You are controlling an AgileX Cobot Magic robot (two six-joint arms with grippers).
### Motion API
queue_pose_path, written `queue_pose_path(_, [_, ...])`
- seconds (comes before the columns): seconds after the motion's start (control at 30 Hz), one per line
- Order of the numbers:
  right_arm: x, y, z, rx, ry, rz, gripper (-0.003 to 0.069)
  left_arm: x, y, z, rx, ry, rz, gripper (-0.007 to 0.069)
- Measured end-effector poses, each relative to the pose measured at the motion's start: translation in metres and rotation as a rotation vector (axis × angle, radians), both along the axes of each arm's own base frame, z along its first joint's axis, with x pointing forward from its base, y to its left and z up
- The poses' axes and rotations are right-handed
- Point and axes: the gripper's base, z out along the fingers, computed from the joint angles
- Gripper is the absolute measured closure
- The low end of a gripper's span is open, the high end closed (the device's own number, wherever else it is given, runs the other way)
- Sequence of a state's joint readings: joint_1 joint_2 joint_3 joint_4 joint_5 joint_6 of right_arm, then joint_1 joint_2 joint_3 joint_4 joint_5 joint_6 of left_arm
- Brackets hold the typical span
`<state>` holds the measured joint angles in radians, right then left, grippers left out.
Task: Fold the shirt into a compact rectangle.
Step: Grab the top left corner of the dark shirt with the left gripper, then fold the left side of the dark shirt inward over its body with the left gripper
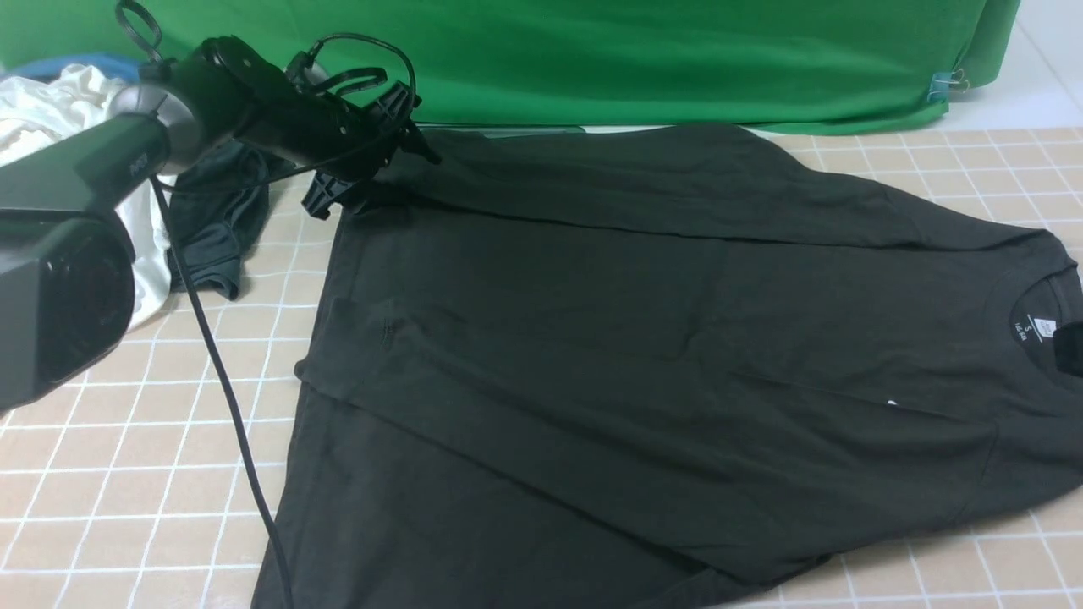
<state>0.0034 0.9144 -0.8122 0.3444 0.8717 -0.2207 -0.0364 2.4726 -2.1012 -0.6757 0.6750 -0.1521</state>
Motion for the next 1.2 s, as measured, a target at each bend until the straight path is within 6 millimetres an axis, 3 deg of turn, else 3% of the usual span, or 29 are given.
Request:
queue_pose_path(0.43, [0.000,0.000,0.000,0.000,-0.005,-0.002,0.0429,0.009,0.004,0.000,0.023,-0.096,0.076,0.0179])
queue_pose_path(0.73, [0.001,0.000,0.000,0.000,-0.008,-0.003,0.0425,0.013,-0.012,-0.009,0.108,-0.161,0.047,0.0363])
queue_pose_path(0.93, [0.001,-0.001,0.001,-0.005,-0.012,-0.004,0.0424,0.012,-0.011,-0.011,0.140,-0.160,0.030,0.0587])
queue_pose_path(1.03, [0.001,-0.001,0.000,-0.019,-0.014,-0.005,0.0424,0.010,-0.012,-0.006,0.152,-0.149,0.005,0.0599])
queue_pose_path(1.2, [0.001,-0.003,0.000,-0.044,-0.014,-0.004,0.0424,-0.004,-0.014,0.043,0.156,-0.148,-0.063,0.0605])
